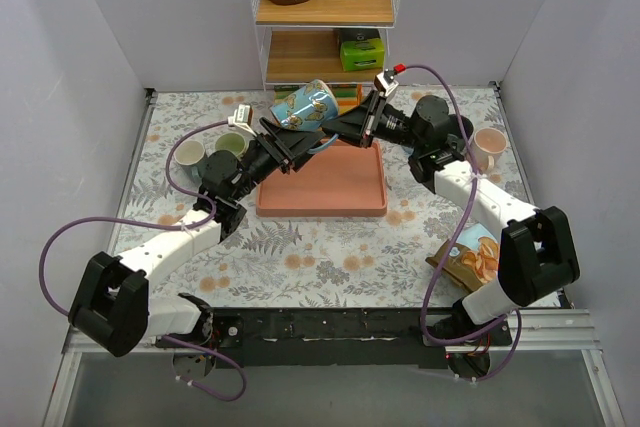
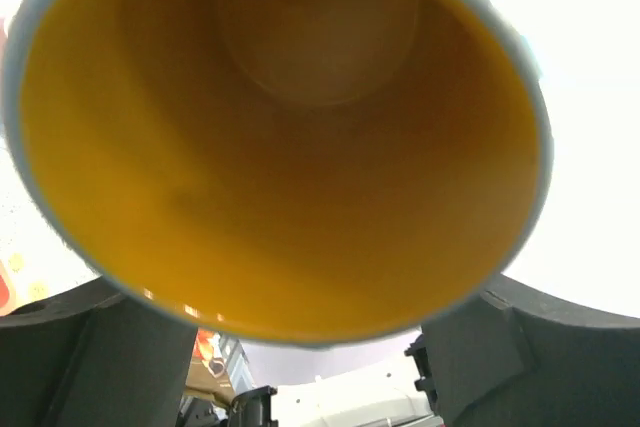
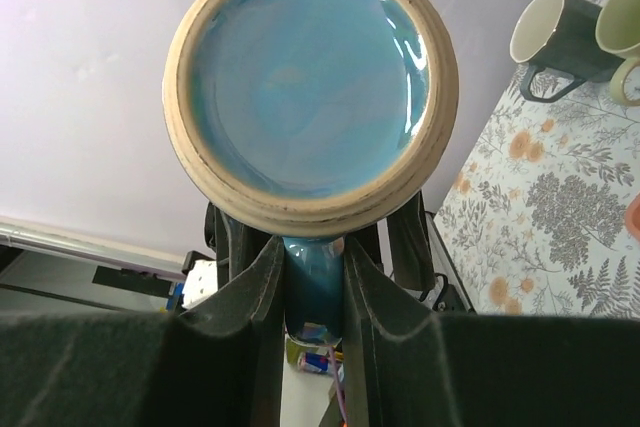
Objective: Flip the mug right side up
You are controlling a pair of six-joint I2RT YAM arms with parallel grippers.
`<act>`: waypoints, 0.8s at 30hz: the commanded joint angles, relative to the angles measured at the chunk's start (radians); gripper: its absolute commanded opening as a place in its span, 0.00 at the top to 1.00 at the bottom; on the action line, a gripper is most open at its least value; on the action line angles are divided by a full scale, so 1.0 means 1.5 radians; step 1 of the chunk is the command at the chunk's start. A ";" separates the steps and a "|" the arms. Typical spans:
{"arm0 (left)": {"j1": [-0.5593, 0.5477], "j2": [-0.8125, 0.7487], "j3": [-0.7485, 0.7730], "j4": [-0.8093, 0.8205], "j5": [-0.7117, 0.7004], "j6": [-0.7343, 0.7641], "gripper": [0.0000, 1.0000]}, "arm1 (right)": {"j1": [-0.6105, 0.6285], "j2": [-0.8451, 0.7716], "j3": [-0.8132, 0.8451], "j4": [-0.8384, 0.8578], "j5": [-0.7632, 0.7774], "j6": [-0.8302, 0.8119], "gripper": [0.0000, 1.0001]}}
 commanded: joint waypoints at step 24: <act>-0.028 -0.096 -0.026 -0.022 -0.171 0.067 1.00 | 0.088 -0.089 -0.029 0.005 0.053 -0.046 0.99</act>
